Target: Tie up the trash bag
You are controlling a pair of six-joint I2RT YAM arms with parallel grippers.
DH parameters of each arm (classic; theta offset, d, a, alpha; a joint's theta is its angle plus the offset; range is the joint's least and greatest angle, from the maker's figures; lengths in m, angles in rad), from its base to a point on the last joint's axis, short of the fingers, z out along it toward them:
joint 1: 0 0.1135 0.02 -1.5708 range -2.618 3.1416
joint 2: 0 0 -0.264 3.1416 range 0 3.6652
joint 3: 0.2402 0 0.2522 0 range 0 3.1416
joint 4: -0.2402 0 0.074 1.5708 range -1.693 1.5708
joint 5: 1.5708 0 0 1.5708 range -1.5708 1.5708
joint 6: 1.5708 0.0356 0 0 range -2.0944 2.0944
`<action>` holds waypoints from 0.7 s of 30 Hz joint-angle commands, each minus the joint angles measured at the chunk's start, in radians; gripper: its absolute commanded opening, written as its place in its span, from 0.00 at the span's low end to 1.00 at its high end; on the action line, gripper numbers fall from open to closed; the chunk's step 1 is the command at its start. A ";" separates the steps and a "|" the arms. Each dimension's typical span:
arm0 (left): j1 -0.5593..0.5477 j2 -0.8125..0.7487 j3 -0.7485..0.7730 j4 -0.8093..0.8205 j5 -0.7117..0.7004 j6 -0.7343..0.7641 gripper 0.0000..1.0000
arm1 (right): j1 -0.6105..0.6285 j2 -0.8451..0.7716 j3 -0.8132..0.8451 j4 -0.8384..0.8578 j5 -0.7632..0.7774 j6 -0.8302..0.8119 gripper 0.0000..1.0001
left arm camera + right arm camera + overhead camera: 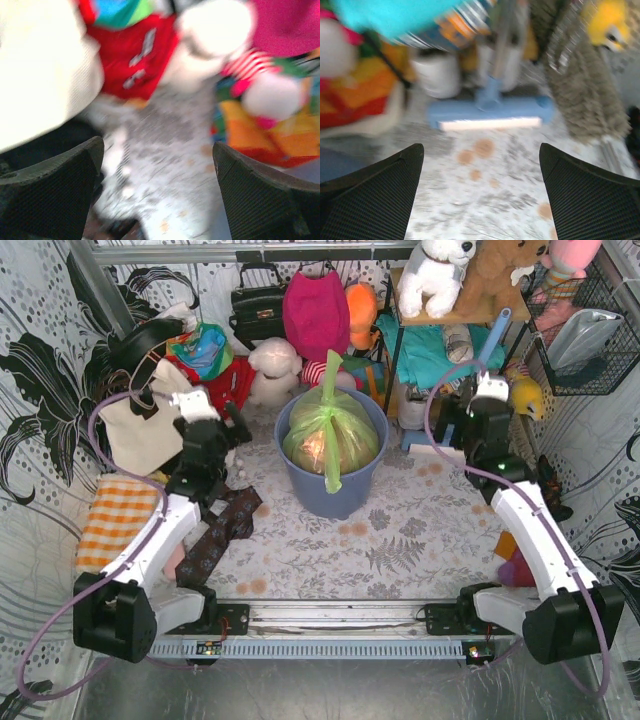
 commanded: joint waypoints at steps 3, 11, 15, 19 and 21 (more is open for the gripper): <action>0.006 -0.054 -0.265 0.219 -0.388 -0.033 0.98 | -0.035 -0.068 -0.323 0.353 0.329 -0.176 0.97; 0.005 0.032 -0.474 0.477 -0.480 0.027 0.98 | -0.084 0.052 -0.655 0.794 0.334 -0.198 0.97; 0.008 0.107 -0.606 0.818 -0.407 0.160 0.98 | -0.119 0.178 -0.734 1.048 0.293 -0.260 0.97; 0.026 0.194 -0.635 0.917 -0.293 0.166 0.98 | -0.142 0.282 -0.721 1.080 0.280 -0.278 0.97; 0.026 0.253 -0.652 1.009 -0.238 0.187 0.98 | -0.147 0.298 -0.747 1.137 0.284 -0.291 0.97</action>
